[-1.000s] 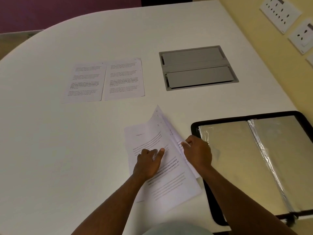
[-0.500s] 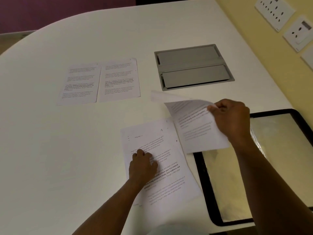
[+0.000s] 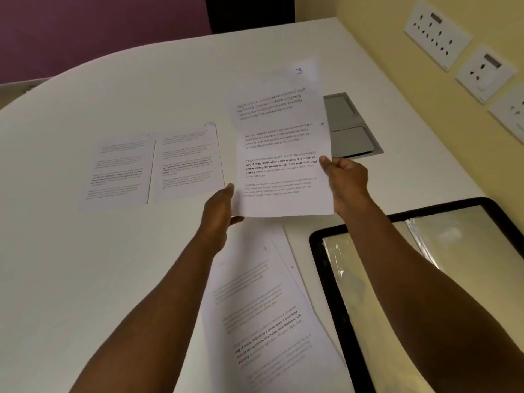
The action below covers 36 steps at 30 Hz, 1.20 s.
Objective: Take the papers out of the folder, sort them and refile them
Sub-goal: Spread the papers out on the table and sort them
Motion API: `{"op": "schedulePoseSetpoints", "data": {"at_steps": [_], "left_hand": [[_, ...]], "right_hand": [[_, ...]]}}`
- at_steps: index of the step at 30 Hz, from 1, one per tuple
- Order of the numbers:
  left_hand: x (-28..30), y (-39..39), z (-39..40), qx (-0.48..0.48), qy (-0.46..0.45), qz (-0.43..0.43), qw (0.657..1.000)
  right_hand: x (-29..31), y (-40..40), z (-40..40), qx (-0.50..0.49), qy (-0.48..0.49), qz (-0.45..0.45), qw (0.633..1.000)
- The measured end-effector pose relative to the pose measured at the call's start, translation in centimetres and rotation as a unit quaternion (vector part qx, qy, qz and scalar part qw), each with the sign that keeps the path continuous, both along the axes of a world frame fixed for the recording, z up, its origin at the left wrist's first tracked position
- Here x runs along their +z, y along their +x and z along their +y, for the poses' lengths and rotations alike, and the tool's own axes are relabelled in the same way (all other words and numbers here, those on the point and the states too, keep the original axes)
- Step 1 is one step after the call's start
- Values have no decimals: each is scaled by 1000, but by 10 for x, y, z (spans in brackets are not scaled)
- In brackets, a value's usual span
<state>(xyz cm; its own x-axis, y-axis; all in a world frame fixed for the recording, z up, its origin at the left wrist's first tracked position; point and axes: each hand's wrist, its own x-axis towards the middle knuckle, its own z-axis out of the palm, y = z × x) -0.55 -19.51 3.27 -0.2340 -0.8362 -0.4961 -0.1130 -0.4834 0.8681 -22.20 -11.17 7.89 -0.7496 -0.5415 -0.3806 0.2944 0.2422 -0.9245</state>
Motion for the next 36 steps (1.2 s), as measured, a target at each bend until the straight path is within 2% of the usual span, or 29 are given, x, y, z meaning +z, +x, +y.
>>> {"op": "schedulePoseSetpoints", "data": {"at_steps": [4,11,19,22,27,32,36], "left_hand": [[-7,-10,-35,5,-67,-38,997],[-33,-26,-90,5,-123,-105,987],[-76,-39,-138,-10,-178,-192,965],[-87,-42,-150,-44,-212,-247,944],[-107,-49,-163,-126,-278,-337,891],[-125,-50,-165,-173,-312,-389,850],[-129,-49,-165,-183,-337,-421,822]], "right_hand": [[-17,-12,-38,27,22,2,999],[-53,-31,-109,61,59,31,996],[-110,-48,-175,92,117,135,979],[-128,-53,-193,97,136,174,970],[-149,-64,-212,121,167,235,950],[-159,-68,-220,171,185,325,912],[-165,-70,-223,187,193,359,894]]}}
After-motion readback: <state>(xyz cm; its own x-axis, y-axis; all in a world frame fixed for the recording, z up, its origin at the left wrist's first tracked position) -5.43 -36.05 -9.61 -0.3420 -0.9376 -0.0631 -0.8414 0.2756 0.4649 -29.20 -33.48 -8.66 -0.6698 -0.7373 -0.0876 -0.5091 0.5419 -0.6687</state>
